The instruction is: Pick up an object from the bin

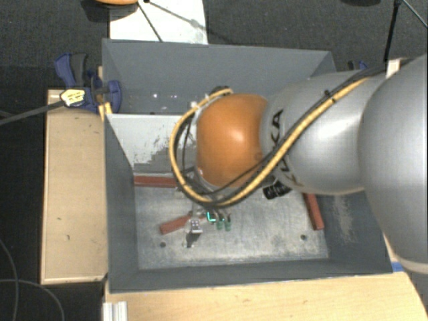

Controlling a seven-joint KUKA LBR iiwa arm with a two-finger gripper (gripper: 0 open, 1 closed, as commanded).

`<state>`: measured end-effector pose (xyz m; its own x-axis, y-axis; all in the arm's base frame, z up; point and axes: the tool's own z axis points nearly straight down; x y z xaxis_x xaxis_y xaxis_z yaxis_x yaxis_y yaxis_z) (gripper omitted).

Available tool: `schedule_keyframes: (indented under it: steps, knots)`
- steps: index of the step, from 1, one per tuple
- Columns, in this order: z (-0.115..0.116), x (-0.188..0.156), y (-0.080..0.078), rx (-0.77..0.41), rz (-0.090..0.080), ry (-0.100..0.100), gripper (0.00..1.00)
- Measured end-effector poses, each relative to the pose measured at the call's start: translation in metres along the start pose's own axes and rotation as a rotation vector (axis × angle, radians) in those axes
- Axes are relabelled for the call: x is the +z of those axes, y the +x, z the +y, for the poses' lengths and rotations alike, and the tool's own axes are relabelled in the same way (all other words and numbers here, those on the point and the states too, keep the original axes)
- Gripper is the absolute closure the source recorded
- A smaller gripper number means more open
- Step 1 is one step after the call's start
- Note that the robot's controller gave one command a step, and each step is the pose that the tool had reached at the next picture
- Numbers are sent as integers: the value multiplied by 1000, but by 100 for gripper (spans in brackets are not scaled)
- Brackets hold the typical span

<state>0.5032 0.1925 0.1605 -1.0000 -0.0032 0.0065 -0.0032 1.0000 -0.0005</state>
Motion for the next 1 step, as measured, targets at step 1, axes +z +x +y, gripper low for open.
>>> schedule_keyframes:
  steps: [1]
  knots:
    - [-1, -4, -2, 6, -8, -2, 0]
